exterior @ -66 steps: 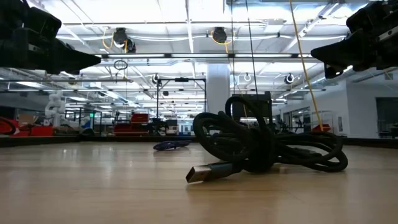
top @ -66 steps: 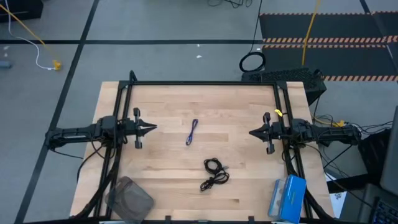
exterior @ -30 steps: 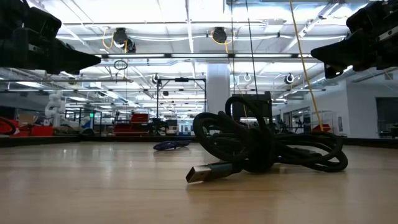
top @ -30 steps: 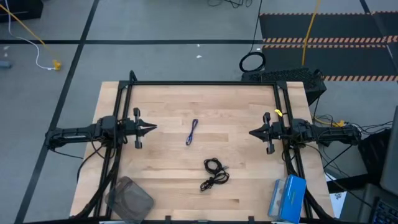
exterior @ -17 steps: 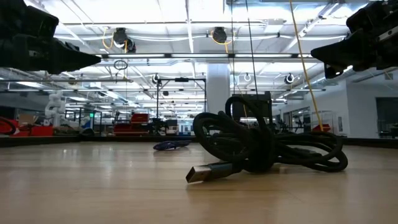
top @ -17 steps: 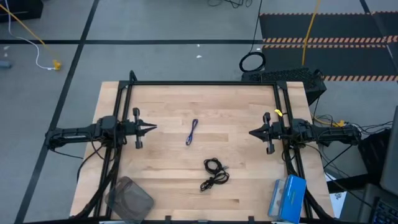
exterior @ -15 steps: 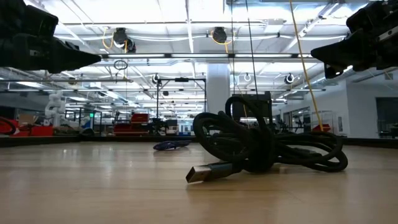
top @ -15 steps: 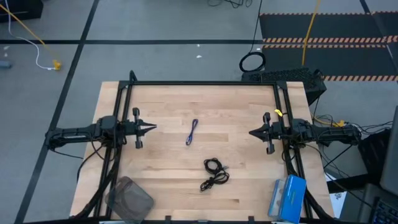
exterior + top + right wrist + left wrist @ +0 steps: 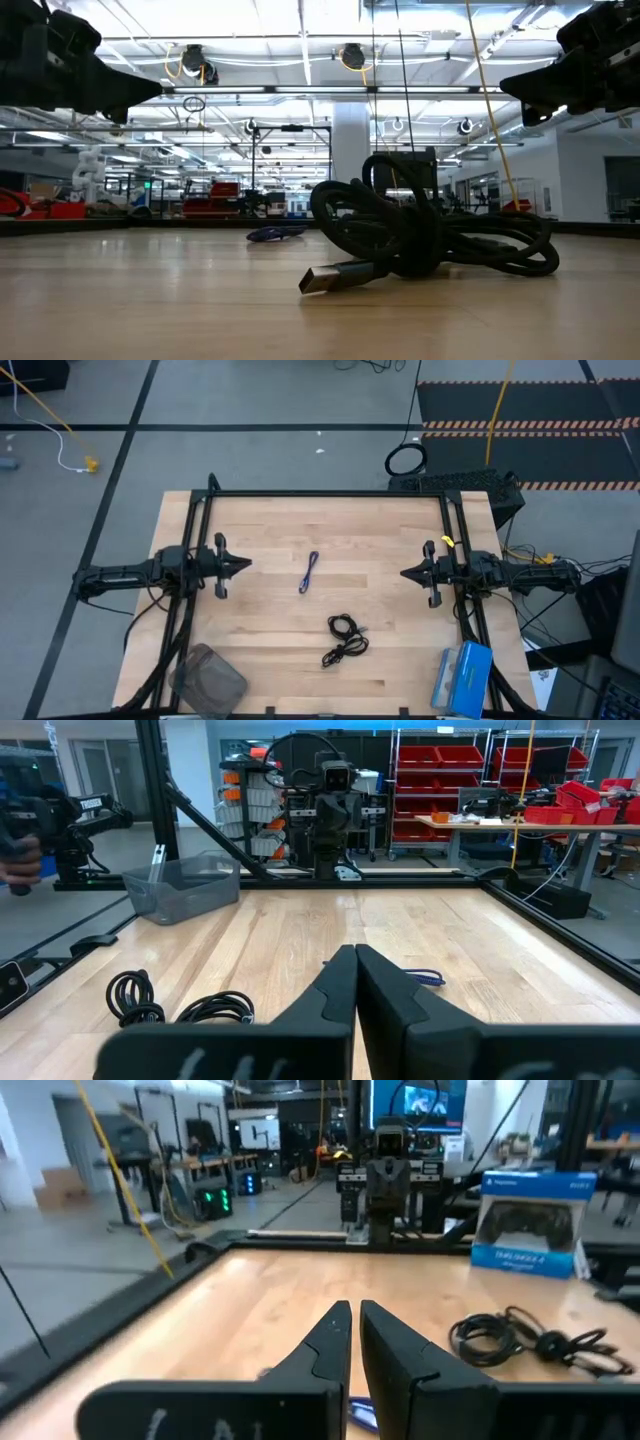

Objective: Pick and place USB-C Cables
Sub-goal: Put the bottom black charger cable into the black bin

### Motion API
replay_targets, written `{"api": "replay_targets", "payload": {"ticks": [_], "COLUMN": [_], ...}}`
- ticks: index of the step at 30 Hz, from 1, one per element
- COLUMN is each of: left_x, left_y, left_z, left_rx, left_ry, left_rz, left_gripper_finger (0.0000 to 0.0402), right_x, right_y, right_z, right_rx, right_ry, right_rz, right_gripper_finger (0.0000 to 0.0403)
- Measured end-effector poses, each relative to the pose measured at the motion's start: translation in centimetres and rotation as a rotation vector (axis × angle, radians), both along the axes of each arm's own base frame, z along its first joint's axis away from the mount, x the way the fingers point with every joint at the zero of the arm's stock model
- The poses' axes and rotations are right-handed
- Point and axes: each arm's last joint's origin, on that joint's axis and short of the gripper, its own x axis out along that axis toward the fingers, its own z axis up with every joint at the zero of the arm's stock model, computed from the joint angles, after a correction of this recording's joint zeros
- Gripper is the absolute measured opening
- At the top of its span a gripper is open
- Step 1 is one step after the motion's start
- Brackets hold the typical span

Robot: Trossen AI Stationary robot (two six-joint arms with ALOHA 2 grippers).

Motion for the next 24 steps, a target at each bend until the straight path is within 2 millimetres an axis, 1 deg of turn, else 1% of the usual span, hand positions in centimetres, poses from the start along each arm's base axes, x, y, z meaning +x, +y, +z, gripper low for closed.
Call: {"api": "replay_targets", "payload": {"ticks": [2, 4, 7, 12, 17, 19, 24], "left_x": [0.0, 0.0, 0.0, 0.0, -0.1, -0.2, -0.8], "left_y": [0.0, 0.0, 0.0, -0.2, -0.3, -0.4, -0.4], "left_z": [-0.2, -0.3, -0.3, 0.5, 1.0, 1.9, 5.3], "left_rx": [-0.072, -0.105, -0.061, 0.006, 0.019, 0.023, 0.001], "left_ry": [0.012, 0.024, 0.024, -0.050, -0.068, -0.091, -0.091], "left_rz": [-0.003, -0.005, -0.012, -0.059, -0.080, -0.084, -0.087], "left_gripper_finger": [0.0031, 0.0031, 0.0031, 0.0030, 0.0030, 0.0030, 0.0026], "right_x": [0.0, 0.0, 0.0, 0.0, 0.0, 0.0, 0.0], "right_y": [0.0, 0.0, 0.0, -0.1, -0.2, -0.2, -0.2], "right_z": [0.0, 0.0, 0.0, 0.1, 0.1, 0.1, 0.3], "right_rx": [0.000, 0.000, 0.000, 0.001, 0.001, 0.001, 0.002], "right_ry": [-0.001, -0.001, -0.001, -0.005, -0.007, -0.008, -0.025], "right_rz": [0.000, 0.000, 0.000, -0.032, -0.052, -0.052, -0.057], "right_gripper_finger": [0.0000, 0.0000, 0.0000, 0.0000, 0.0000, 0.0000, 0.0000]}}
